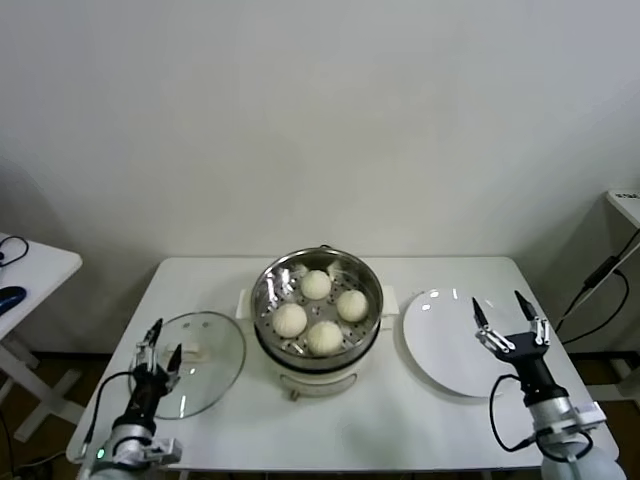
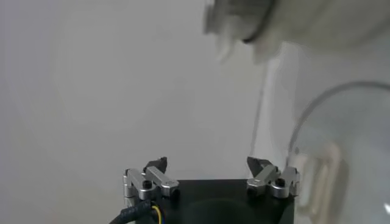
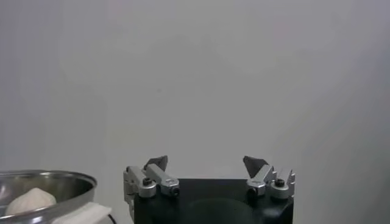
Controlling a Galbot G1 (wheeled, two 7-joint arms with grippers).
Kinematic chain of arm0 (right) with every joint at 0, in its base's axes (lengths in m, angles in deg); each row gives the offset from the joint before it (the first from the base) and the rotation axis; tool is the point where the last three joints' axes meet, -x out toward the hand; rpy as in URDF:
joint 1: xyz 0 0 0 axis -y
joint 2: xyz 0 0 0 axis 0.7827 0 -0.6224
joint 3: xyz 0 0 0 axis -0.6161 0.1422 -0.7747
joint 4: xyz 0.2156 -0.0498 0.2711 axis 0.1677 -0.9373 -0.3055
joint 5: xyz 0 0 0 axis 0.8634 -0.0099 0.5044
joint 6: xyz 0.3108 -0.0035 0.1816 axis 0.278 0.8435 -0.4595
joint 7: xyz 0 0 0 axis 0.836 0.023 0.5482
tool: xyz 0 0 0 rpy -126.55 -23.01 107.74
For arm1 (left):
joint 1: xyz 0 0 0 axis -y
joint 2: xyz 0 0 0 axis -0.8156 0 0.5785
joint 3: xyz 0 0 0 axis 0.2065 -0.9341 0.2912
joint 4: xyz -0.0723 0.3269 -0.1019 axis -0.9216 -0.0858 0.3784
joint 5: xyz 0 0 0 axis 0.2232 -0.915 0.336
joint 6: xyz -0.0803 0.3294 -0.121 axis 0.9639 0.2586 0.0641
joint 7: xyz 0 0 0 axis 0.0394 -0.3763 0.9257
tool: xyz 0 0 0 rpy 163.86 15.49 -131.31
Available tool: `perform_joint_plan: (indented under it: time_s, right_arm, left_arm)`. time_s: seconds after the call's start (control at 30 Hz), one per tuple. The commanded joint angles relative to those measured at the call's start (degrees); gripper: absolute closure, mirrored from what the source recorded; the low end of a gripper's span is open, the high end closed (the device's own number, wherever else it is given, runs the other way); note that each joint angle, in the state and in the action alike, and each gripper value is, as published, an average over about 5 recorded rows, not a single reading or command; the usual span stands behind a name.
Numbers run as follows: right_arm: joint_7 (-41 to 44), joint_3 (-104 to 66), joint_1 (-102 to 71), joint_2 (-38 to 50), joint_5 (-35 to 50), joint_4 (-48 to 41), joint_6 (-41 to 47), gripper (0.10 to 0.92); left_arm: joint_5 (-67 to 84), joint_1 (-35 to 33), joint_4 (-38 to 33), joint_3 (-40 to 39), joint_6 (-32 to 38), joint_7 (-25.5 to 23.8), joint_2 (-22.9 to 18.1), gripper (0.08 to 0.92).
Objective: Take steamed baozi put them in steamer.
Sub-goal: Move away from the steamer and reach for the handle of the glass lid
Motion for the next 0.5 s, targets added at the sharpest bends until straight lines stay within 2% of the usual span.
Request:
perform_joint_plan:
  time_s: [0.03,0.5]
  right_arm:
    - [-0.2,-1.6,-1.5,-2.4,-0.9,0.5,-0.6,0.203]
    - [0.6,-1.1,-0.2,0.3,-1.7,-1.5,0.5,0.203]
  left_arm:
    - [-20.1,-0.7,4.7,1.0,-0.8,1.2,-0.7,0.177]
    - [-18.1,7.0,13.2,-1.5,-0.7,1.6,0.0,0.177]
